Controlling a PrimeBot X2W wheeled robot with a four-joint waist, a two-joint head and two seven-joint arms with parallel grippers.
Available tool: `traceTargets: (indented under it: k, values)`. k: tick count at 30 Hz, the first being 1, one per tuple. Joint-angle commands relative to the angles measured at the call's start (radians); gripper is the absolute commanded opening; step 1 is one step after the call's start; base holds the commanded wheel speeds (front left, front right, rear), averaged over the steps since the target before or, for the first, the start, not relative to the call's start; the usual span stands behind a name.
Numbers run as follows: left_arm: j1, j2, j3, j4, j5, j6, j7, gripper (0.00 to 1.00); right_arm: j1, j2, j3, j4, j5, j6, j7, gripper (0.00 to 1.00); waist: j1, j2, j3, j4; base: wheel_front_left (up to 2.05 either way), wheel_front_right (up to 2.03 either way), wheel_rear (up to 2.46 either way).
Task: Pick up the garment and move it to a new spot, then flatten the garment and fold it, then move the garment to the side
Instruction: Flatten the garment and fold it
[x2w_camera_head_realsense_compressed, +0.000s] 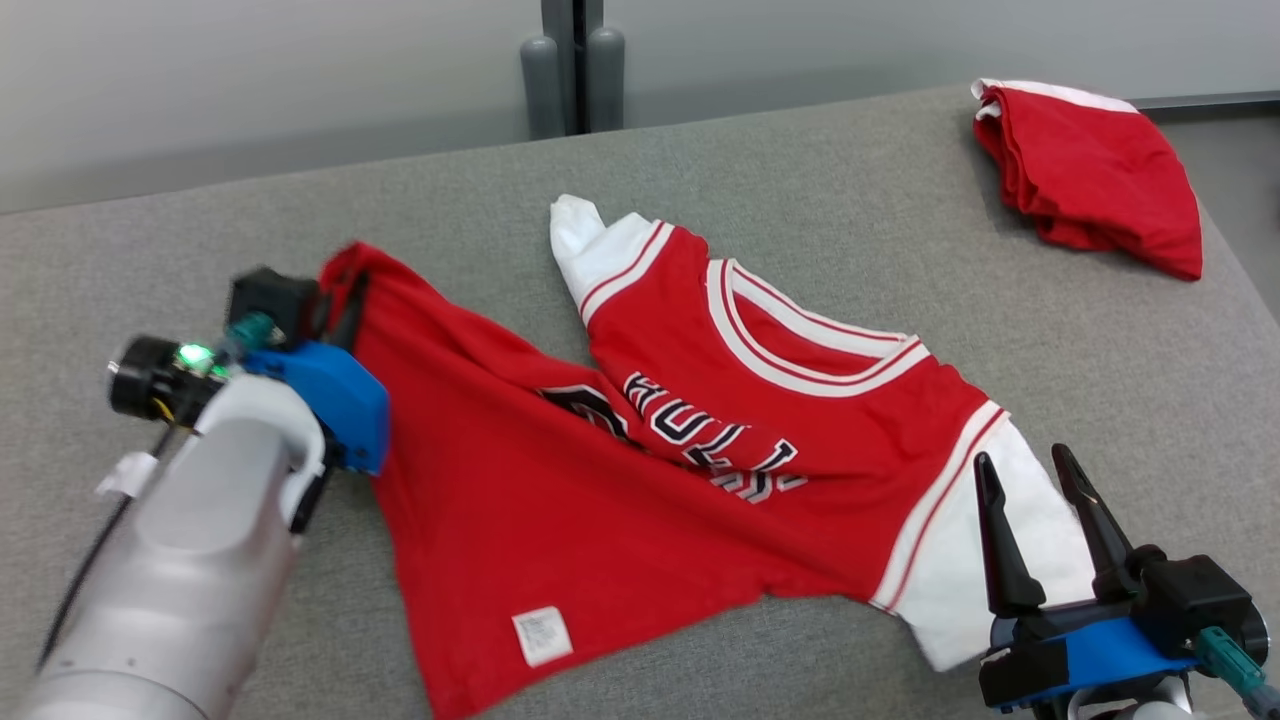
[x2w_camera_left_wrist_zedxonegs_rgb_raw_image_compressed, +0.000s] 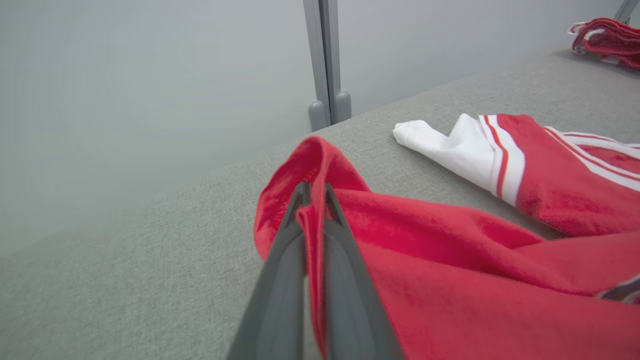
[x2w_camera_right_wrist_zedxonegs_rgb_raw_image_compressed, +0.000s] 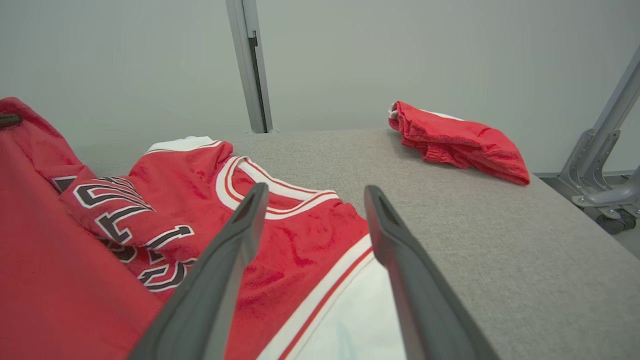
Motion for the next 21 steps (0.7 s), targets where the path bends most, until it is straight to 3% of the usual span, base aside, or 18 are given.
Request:
traceTargets:
  k: [1, 9, 10, 11, 15, 21]
  values:
    - [-0.042, 0.020, 0.011, 0.010, -0.002, 0.002, -0.007, 0.00, -0.017, -0.002, -0.004, 0.003, 0.004, 0.001, -0.003, 1.00, -0.0001, 0.0000, 0.010, -0.005, 0.00, 0.00, 0.00]
    - [-0.117, 0.068, 0.021, 0.064, 0.002, 0.009, -0.016, 0.00, -0.034, -0.002, -0.018, 0.004, 0.009, 0.001, -0.003, 1.00, -0.0001, 0.0000, 0.046, -0.027, 0.00, 0.00, 0.00]
    - [-0.118, 0.068, 0.021, 0.068, 0.002, 0.009, -0.016, 0.39, -0.032, -0.002, -0.019, 0.004, 0.010, 0.001, -0.003, 1.00, -0.0001, 0.0000, 0.048, -0.027, 0.00, 0.00, 0.00]
    - [-0.118, 0.066, 0.026, 0.070, -0.003, 0.014, -0.018, 1.00, -0.031, -0.002, -0.021, 0.004, 0.012, 0.001, -0.003, 1.00, -0.0001, 0.0000, 0.049, -0.026, 0.00, 0.00, 0.00]
    - [-0.090, 0.056, 0.044, 0.031, -0.008, 0.022, -0.020, 1.00, -0.026, -0.002, -0.022, 0.009, 0.013, 0.001, -0.003, 1.00, -0.0001, 0.0000, 0.042, -0.012, 0.00, 0.00, 0.00]
    - [0.077, 0.079, 0.157, -0.260, 0.024, 0.093, -0.020, 1.00, -0.017, -0.003, -0.028, 0.010, -0.003, 0.001, -0.003, 1.00, -0.0001, 0.0000, -0.006, 0.031, 0.00, 0.00, 0.00]
